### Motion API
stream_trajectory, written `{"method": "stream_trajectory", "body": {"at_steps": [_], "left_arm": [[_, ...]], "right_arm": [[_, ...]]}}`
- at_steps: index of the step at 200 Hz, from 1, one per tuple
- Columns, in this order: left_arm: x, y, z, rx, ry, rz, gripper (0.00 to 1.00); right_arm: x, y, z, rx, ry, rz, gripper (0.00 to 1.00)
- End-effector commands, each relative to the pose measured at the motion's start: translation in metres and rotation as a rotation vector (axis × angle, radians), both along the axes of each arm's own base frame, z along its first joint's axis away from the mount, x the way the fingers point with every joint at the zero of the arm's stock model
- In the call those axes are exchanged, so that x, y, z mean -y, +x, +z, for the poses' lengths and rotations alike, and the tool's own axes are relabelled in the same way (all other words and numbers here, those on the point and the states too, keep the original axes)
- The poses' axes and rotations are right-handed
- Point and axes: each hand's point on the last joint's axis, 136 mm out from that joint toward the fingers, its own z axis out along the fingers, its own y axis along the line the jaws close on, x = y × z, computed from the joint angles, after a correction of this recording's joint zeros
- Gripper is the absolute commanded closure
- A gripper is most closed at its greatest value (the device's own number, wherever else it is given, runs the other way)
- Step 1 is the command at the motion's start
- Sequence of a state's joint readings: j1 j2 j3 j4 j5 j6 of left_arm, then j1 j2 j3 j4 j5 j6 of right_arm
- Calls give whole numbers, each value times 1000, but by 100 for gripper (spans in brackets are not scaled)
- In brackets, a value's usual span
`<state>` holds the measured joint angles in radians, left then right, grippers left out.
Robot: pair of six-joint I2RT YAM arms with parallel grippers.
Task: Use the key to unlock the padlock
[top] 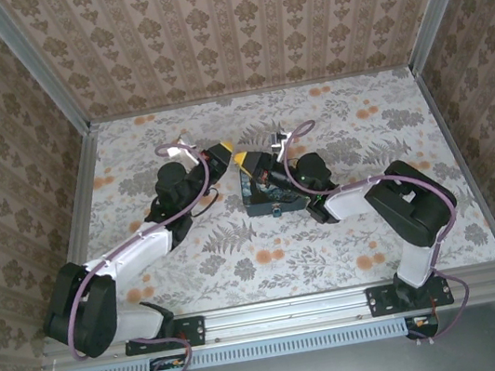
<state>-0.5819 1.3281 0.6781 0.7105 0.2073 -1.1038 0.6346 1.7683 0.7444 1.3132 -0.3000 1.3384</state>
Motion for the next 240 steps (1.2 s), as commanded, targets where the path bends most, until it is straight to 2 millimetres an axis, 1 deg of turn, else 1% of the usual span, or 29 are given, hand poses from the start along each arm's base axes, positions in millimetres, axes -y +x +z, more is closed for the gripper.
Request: {"method": "stream_trajectory", "body": {"at_steps": [1,6,16,35,46,63,80,86,99,129,156,201,217,236,240], "left_arm": [[-4,-4,14,54,-15,4,100],[-3,-4,15,55,-15,3,100],[-3,-4,14,53,-16,3,100],[-3,-4,14,53,-15,4,100],[-3,-4,14,54,-14,4,100],[-3,-4,15,54,-16,4,100],[-3,-4,14,53,-16,5,100],[-3,-4,14,53,-16,4,100],[-4,-4,13,51,-17,5,100],[-7,-6,11,46,-23,13,100],[-8,-8,12,48,-24,15,100],[-7,-7,18,57,-25,15,100],[-8,-7,20,59,-25,16,91],[-8,-6,21,59,-26,17,73],[-8,-6,21,59,-27,18,66]], "right_arm": [[3,-3,23,59,32,1,90],[3,-3,23,60,31,3,88],[2,-4,25,65,34,6,82],[1,-5,25,66,32,9,80],[1,-5,25,65,32,11,81],[-1,-5,25,64,32,17,87],[-2,-5,26,68,34,22,95],[-2,-5,26,68,33,24,100],[-1,-6,26,71,31,17,100],[11,-2,22,57,27,-37,100],[8,-3,25,69,28,-17,100],[6,-6,23,73,18,0,100],[5,-7,20,72,11,9,100],[7,-8,17,71,2,11,100],[7,-8,15,69,-1,12,100]]}}
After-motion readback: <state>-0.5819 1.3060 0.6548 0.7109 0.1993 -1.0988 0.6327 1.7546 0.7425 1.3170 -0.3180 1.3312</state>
